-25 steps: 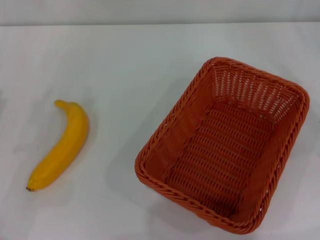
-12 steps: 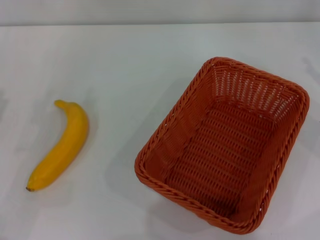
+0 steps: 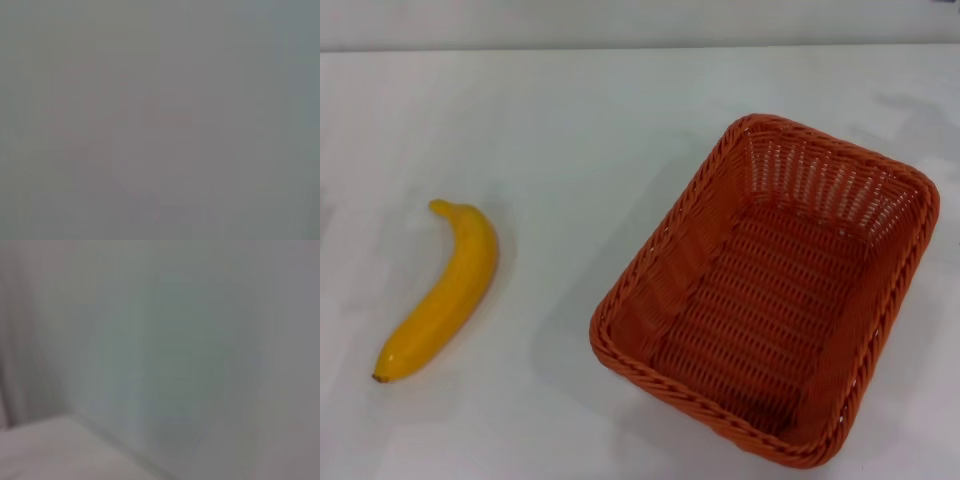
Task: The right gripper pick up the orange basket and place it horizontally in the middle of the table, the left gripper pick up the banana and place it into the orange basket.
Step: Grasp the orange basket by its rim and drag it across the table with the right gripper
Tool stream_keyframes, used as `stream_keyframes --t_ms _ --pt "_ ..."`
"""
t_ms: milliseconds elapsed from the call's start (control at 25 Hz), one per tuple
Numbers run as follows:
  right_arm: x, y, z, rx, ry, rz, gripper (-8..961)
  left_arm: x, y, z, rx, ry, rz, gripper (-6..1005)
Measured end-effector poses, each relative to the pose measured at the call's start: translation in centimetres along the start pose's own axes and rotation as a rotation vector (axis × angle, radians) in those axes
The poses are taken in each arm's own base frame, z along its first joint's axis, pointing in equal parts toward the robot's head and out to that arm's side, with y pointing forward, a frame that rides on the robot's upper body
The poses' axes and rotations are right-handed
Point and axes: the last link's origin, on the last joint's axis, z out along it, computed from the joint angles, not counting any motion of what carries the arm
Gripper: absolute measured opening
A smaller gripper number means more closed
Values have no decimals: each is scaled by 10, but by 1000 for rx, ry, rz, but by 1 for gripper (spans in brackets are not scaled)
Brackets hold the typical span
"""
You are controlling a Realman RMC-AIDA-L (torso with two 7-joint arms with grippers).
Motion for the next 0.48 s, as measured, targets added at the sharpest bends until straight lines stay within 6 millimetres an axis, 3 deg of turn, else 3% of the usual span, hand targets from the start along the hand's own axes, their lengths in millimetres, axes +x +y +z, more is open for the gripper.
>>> stream_keyframes --t_ms 240,480 --pt "-32 -1 32 -84 308 -24 668 -1 1 1 -8 -2 2 891" --pt "-42 8 60 -125 542 -42 666 -3 9 9 -41 -1 -7 891"
